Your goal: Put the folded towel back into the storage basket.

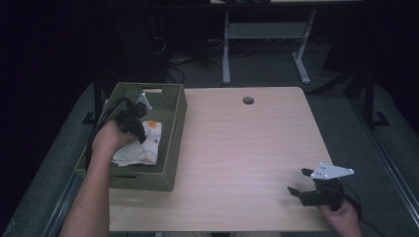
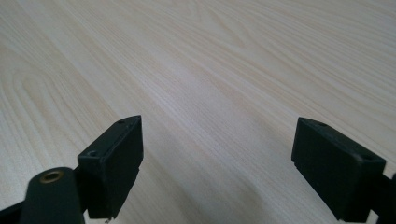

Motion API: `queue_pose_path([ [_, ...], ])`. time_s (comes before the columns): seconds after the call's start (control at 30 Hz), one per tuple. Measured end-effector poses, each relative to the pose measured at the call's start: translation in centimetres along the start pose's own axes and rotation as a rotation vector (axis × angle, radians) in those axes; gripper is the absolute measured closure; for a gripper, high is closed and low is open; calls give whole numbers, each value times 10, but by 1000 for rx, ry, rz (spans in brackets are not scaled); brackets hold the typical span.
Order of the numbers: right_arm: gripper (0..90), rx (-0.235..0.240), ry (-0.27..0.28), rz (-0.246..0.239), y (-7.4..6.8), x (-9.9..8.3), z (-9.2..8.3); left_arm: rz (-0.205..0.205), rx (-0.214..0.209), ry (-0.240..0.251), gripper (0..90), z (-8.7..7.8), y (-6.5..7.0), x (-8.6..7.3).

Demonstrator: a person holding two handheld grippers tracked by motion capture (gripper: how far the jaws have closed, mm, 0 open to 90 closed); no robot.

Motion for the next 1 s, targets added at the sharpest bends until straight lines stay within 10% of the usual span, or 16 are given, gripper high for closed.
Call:
queue_pose_path([
  [0.2,164,1,1,1,1,-1,0,44,9,-8,800,7,-4,5],
  [0.3,164,0,-1,-3,1,-1,0,34,64,-7,622,9,-12,8],
  [1.0,164,-2,-2,-1,0,-1,0,-21,41,25,610,20,-19,-1],
])
Point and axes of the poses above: each handheld gripper's, and its own axes: z roughly forward along the jaws, x roughly out of its top, y roughly to its right, the point moved 9 cm from there along z, roughly forward along the jaws, and after that the axes turned 8 degrees about y, right-handed, at the moved point
